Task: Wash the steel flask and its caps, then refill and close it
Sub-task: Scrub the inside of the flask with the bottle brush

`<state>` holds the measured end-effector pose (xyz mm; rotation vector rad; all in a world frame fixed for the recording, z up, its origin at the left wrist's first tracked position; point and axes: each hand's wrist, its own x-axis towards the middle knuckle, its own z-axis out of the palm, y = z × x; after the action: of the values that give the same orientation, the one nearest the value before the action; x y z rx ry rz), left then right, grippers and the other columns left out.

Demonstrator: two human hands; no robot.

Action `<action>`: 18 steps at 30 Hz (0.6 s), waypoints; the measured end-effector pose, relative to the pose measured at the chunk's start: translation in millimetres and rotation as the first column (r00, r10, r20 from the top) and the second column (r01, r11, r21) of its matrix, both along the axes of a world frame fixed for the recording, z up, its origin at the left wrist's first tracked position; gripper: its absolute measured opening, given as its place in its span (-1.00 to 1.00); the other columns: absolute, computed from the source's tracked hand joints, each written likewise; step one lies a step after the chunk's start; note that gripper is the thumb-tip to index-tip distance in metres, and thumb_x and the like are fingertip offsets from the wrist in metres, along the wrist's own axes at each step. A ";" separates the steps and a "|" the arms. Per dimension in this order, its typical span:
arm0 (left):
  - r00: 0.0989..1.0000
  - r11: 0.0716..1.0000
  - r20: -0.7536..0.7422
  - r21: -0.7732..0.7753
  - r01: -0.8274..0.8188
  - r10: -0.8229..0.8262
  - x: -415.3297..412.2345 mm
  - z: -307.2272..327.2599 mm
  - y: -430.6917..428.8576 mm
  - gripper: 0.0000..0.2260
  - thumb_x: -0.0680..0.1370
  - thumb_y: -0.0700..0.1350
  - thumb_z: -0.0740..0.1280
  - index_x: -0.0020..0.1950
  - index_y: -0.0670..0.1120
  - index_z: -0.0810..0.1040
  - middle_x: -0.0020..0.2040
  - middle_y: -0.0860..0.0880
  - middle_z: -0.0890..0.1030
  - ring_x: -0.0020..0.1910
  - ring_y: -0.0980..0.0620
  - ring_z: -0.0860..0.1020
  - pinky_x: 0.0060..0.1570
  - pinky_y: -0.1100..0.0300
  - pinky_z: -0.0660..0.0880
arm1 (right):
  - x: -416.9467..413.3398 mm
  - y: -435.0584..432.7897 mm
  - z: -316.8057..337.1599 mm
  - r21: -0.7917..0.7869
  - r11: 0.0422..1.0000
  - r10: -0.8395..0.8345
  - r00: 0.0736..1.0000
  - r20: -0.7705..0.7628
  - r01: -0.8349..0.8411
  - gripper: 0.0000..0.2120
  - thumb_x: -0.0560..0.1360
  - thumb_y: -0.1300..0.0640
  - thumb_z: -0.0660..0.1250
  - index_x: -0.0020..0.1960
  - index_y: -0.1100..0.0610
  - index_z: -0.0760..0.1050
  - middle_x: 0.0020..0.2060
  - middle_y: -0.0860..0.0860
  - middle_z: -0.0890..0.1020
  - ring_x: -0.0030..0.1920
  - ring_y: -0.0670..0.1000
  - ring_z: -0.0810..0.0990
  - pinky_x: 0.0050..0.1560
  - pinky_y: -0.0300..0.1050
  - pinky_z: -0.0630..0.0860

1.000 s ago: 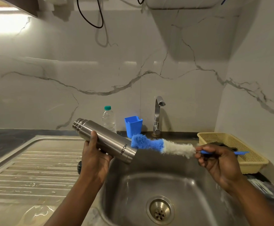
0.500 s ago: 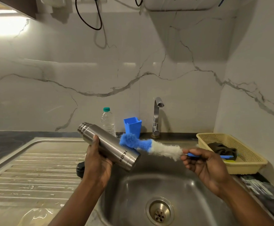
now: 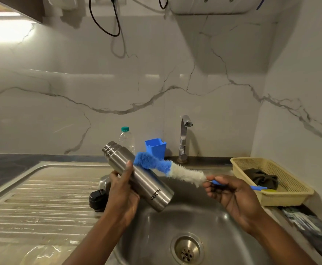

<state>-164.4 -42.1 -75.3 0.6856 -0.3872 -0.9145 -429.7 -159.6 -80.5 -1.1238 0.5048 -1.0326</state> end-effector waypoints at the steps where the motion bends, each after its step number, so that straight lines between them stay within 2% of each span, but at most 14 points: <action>1: 1.000 1.000 0.010 -0.002 0.001 -0.001 -0.1 0.8 0.4 -0.48 0.52 -0.03 0.42 0.44 -0.04 0.35 0.24 -0.18 0.60 0.24 -0.18 0.63 0.03 -0.17 0.62 | -0.9 0.6 2.3 -0.003 1.000 -0.011 1.000 0.008 0.011 -0.72 0.49 0.24 0.27 -0.05 0.36 0.72 -0.13 0.34 0.69 -0.18 0.15 0.70 -0.19 -0.10 0.69; 4: 0.999 1.000 0.045 -0.010 -0.023 0.024 4.3 1.6 0.6 -0.54 0.57 -0.03 0.40 0.42 -0.05 0.37 0.23 -0.18 0.61 0.19 -0.16 0.65 0.02 -0.15 0.62 | -14.4 -4.6 8.8 0.011 0.996 -0.087 0.995 0.043 0.087 -0.71 0.50 0.29 0.23 -0.17 0.34 0.72 -0.24 0.30 0.68 -0.26 0.14 0.66 -0.28 -0.12 0.66; 6: 0.995 0.999 0.095 0.005 -0.035 0.034 4.9 1.3 0.5 -0.55 0.56 -0.01 0.41 0.41 -0.05 0.40 0.26 -0.19 0.62 0.21 -0.16 0.65 0.10 -0.17 0.61 | -19.1 -7.4 7.9 0.026 0.994 -0.107 0.993 0.057 0.106 -0.66 0.54 0.31 0.19 -0.20 0.33 0.72 -0.26 0.28 0.66 -0.27 0.14 0.65 -0.29 -0.13 0.65; 9: 0.987 1.000 0.162 0.021 -0.010 0.006 -1.0 -0.9 -0.8 -0.54 0.52 0.01 0.41 0.41 -0.01 0.46 0.30 -0.18 0.61 0.27 -0.17 0.63 0.23 -0.22 0.58 | -7.6 -3.7 1.4 0.010 0.998 -0.068 0.997 0.031 0.068 -0.70 0.57 0.28 0.22 -0.05 0.35 0.73 -0.15 0.31 0.70 -0.18 0.15 0.70 -0.20 -0.10 0.69; 11: 0.988 1.000 0.155 0.024 0.009 -0.012 -4.4 -2.5 -1.6 -0.56 0.55 -0.02 0.40 0.43 -0.01 0.47 0.32 -0.17 0.61 0.29 -0.16 0.62 0.27 -0.23 0.57 | 1.6 -1.3 -3.1 -0.028 0.999 -0.041 0.999 0.014 0.041 -0.71 0.60 0.26 0.23 0.05 0.34 0.71 -0.05 0.33 0.71 -0.08 0.17 0.72 -0.11 -0.07 0.71; 14: 0.986 1.000 0.164 0.025 0.015 -0.019 -3.6 -3.2 -1.8 -0.63 0.61 -0.06 0.38 0.41 -0.02 0.50 0.29 -0.15 0.64 0.25 -0.12 0.66 0.22 -0.17 0.60 | -1.2 -3.8 0.6 -0.016 0.998 -0.058 0.997 0.042 0.059 -0.71 0.56 0.25 0.25 0.06 0.39 0.68 -0.07 0.34 0.70 -0.10 0.18 0.72 -0.13 -0.08 0.71; 18: 0.977 0.997 0.204 0.048 0.053 -0.062 -1.7 -3.8 -1.3 -0.56 0.57 -0.03 0.40 0.45 -0.03 0.50 0.24 -0.14 0.70 0.17 -0.09 0.72 0.11 -0.13 0.64 | -13.9 -7.7 5.7 0.025 0.993 -0.121 0.987 0.109 0.119 -0.71 0.57 0.30 0.21 -0.07 0.37 0.70 -0.19 0.31 0.68 -0.21 0.14 0.69 -0.23 -0.12 0.68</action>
<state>-166.1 -43.4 -79.2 0.8145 -0.5749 -0.9117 -443.6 -167.3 -74.8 -1.0231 0.4974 -1.1859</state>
